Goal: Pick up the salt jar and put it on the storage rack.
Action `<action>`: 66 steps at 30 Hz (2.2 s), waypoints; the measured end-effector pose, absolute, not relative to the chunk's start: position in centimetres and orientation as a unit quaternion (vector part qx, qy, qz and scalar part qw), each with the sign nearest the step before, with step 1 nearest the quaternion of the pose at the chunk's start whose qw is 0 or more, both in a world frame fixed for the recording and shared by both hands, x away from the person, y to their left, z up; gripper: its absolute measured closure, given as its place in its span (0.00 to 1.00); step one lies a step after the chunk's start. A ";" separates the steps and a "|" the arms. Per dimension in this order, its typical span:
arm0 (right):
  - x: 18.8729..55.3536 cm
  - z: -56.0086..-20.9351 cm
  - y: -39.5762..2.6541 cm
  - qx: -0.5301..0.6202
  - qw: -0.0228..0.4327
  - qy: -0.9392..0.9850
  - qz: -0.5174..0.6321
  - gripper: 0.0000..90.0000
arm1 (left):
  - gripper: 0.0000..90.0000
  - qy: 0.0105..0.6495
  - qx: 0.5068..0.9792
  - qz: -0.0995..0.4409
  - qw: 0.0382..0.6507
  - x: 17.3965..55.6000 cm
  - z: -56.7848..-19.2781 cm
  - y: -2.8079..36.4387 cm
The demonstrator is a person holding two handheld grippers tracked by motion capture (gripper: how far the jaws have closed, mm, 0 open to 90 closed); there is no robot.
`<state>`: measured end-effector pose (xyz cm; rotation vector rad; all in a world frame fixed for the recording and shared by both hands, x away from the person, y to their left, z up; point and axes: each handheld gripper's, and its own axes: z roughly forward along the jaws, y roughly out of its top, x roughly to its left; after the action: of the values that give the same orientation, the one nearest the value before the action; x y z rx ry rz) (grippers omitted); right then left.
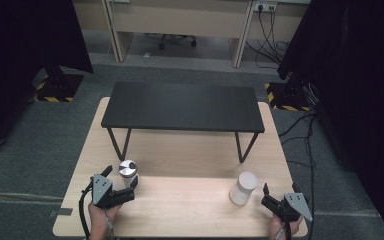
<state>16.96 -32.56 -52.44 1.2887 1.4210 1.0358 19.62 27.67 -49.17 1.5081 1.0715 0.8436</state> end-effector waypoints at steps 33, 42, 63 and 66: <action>17.2 -52.2 -32.5 0.518 0.460 0.590 0.414 0.00 | 0.27 0.461 0.625 0.373 0.508 20.5 -49.7 25.6; 17.2 -52.2 -32.5 0.517 0.460 0.593 0.412 0.00 | 0.31 0.460 0.622 0.374 0.512 20.4 -49.9 25.6; 17.3 -52.1 -32.4 0.517 0.460 0.595 0.407 0.00 | 0.36 0.459 0.617 0.373 0.518 20.4 -50.0 25.6; 17.3 -52.1 -32.4 0.518 0.461 0.595 0.407 0.00 | 0.37 0.462 0.617 0.372 0.517 20.4 -49.9 25.6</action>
<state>17.33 -32.36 -52.10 1.2735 1.4643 1.0006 20.41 25.56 -49.89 1.4821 1.1086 0.8940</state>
